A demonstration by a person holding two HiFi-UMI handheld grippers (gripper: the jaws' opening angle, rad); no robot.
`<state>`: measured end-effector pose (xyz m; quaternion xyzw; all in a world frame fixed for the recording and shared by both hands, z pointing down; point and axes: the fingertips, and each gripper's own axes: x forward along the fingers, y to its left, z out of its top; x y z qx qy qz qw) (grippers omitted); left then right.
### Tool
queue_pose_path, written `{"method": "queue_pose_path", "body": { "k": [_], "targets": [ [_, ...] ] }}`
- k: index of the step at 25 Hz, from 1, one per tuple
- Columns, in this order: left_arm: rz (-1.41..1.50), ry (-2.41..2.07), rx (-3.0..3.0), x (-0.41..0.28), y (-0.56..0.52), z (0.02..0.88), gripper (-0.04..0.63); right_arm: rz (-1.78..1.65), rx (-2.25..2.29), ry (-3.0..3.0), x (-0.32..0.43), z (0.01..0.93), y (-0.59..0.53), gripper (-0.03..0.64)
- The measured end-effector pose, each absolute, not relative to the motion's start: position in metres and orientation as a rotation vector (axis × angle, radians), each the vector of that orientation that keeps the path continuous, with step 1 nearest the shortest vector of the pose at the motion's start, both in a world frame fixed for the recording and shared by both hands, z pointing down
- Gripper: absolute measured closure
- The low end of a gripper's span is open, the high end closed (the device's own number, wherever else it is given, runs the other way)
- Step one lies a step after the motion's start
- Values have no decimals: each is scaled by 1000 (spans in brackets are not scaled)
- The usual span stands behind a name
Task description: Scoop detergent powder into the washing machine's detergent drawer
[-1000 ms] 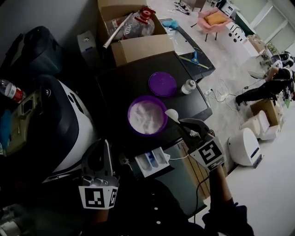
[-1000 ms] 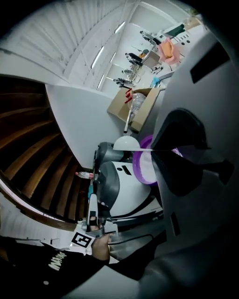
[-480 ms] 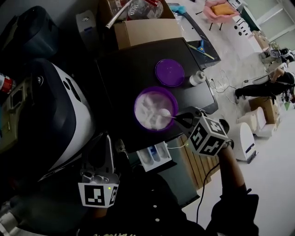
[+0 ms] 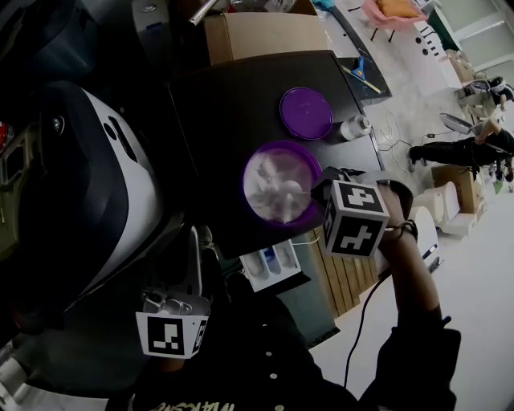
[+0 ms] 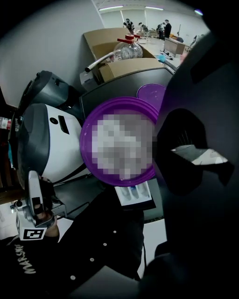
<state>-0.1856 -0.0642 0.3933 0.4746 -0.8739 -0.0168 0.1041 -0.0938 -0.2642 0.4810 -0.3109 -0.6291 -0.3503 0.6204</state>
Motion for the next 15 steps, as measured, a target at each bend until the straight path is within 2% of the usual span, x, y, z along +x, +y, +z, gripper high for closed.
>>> {"method": "queue_pose_path", "body": {
  "k": [15],
  "targets": [
    [-75,-2534,1365,-200,-67,415,581,-822,-954,-1074,-83,490,-259,584]
  ]
}}
